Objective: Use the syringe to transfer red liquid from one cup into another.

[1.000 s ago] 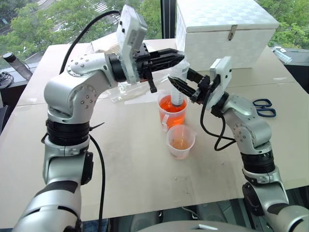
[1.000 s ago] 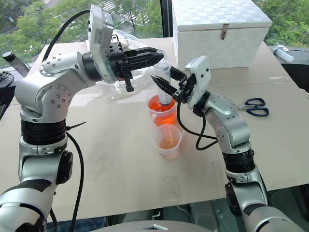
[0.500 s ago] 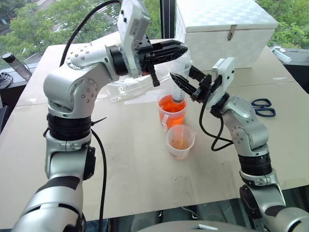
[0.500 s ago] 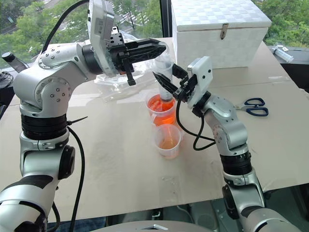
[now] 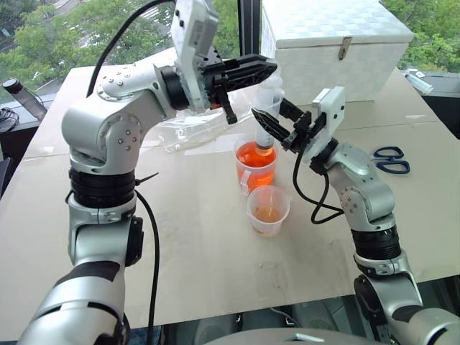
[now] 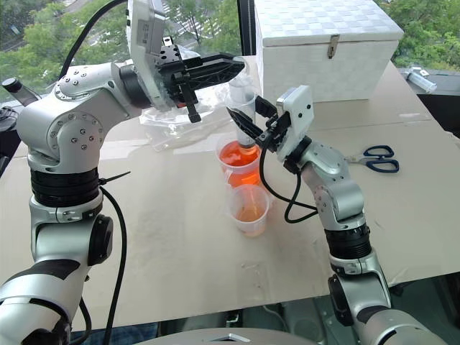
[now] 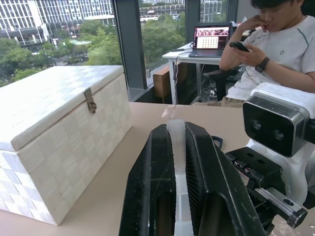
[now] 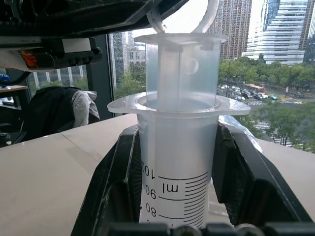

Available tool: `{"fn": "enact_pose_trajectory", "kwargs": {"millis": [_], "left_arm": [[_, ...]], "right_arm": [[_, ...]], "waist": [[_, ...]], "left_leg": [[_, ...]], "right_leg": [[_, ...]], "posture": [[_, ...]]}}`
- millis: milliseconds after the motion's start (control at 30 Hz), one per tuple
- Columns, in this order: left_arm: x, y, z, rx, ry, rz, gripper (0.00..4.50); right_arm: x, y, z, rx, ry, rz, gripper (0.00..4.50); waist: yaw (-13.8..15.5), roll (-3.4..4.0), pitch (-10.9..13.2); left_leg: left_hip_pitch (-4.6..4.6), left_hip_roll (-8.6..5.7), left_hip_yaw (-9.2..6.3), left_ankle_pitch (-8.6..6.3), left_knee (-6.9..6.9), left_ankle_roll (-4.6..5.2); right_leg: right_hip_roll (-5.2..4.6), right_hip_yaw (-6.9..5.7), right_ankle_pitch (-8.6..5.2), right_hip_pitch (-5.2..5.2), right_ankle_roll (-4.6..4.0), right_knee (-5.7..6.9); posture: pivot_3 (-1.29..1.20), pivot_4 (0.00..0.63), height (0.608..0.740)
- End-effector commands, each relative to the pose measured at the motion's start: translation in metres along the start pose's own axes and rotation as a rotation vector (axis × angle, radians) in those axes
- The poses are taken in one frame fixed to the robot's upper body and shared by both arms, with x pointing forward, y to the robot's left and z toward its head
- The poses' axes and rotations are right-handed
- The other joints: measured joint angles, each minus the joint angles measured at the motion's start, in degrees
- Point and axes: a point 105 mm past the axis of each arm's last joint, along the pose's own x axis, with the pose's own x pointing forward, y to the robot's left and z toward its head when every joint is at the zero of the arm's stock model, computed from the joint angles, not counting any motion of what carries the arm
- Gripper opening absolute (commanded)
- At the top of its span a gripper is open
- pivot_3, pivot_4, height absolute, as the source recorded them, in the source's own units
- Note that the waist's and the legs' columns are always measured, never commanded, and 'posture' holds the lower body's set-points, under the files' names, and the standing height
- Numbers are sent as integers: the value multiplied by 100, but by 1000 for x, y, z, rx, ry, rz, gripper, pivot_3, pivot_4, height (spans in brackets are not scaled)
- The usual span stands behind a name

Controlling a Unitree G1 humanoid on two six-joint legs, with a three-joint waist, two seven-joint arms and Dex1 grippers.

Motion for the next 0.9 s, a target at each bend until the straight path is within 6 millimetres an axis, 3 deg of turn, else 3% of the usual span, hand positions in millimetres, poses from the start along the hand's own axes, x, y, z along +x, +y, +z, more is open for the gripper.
{"fn": "enact_pose_trajectory", "kwargs": {"millis": [33,167,300,500,667,900], "left_arm": [[-10,7,39,105,-121,66,26],[-10,7,39,98,-123,66,26],[-11,8,40,114,-129,74,1571],[-19,8,63,112,-234,81,4472],[-26,4,81,81,-329,69,4472],[-39,15,64,92,-268,145,4472]], "right_arm": [[8,19,-4,7,10,89,1485],[8,20,-4,7,7,97,1485],[9,20,-1,2,0,101,1485],[11,15,11,16,-49,87,1485],[12,10,27,25,-105,74,1485],[7,3,56,97,-187,78,1485]], "waist": [[0,0,0],[-1,0,0],[-22,0,0],[0,-1,0],[-4,-1,0],[-16,-1,0]], "left_leg": [[0,0,0,0,0,0],[0,0,0,0,0,0],[0,0,0,0,1,0],[-1,0,-2,0,5,-1],[0,0,-4,0,10,-1],[0,0,-4,0,10,-1]], "right_leg": [[0,0,0,0,0,0],[0,0,0,0,0,0],[1,0,0,0,0,0],[-2,-2,0,0,0,0],[-4,-2,0,1,0,0],[-4,-2,0,1,0,3]], "posture": [[0,150,740],[0,150,740],[0,150,740],[0,150,740],[0,150,740],[0,150,740]]}}
